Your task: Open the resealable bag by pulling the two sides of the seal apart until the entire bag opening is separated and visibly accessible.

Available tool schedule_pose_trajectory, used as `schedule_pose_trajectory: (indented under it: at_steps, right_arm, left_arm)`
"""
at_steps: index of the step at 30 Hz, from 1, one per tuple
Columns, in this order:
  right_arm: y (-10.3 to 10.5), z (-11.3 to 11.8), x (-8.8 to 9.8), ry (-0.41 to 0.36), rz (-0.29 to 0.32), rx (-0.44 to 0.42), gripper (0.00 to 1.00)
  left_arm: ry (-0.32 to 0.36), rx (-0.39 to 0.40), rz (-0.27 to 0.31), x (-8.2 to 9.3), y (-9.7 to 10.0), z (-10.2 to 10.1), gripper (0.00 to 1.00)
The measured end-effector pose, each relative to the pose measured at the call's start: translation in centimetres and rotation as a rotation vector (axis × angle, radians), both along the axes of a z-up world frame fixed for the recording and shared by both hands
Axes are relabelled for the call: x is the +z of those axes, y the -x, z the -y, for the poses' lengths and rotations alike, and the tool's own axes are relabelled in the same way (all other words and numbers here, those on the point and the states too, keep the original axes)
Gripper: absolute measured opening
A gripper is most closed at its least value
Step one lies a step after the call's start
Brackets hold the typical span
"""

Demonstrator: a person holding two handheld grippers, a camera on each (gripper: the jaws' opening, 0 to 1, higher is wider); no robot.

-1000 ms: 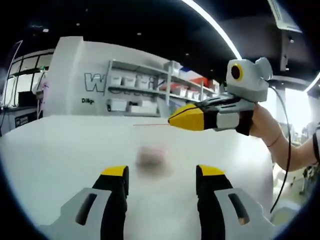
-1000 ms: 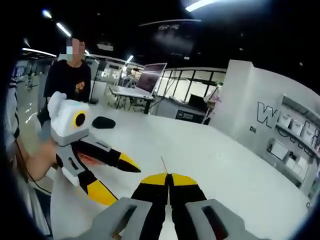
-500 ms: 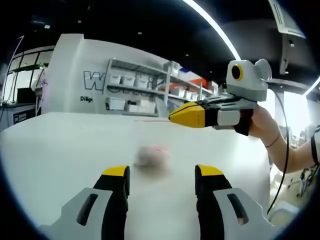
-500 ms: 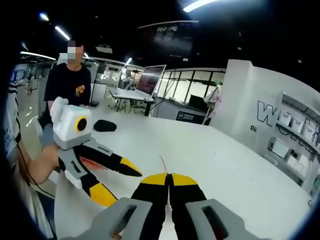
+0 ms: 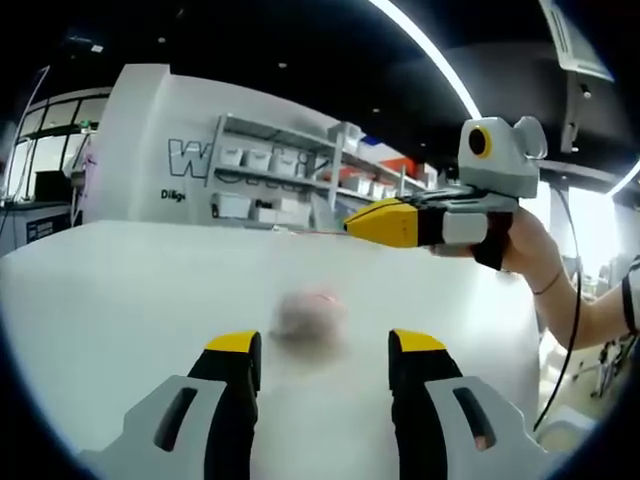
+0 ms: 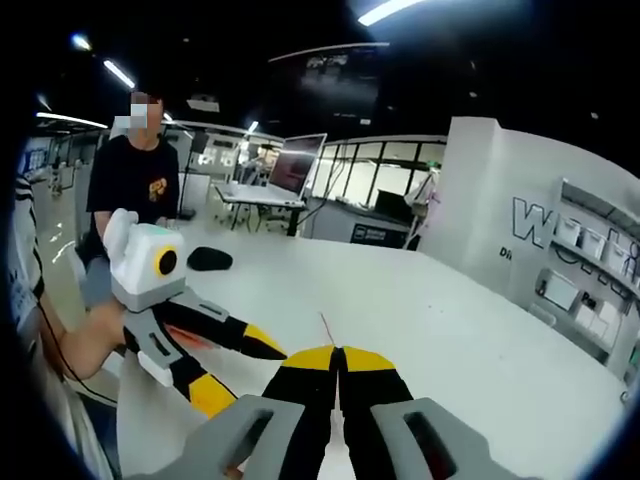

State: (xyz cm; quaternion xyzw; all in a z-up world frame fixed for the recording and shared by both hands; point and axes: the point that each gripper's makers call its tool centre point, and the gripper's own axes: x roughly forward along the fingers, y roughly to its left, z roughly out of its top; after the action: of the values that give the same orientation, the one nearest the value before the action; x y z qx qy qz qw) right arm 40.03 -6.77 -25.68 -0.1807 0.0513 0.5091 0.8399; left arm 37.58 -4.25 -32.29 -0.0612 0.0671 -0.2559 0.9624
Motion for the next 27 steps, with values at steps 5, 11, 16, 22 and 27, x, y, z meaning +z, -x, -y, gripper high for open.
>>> schedule_pose_trajectory:
  at_steps: [5,11,16,22,27]
  right_arm:
    - [0.24,-0.07,0.19,-0.002,0.000,0.001,0.00]
    - [0.47,0.11,0.06,0.006,-0.003,0.000,0.00]
    - [0.46,0.20,-0.15,0.005,-0.007,0.001,0.00]
    - [0.56,0.20,-0.32,0.001,-0.010,0.001,0.00]
    - [0.64,0.18,-0.39,0.002,-0.009,0.003,0.00]
  left_arm:
    - [0.005,-0.009,-0.002,-0.03,0.08,0.22,0.51]
    - [0.016,-0.003,-0.003,0.20,0.09,0.07,0.50]
    - [0.068,-0.010,-0.003,0.68,0.20,0.15,0.48]
    - [0.113,-0.029,-0.016,0.83,0.35,0.36,0.47]
    - [0.132,-0.039,-0.024,0.84,0.45,0.56,0.46]
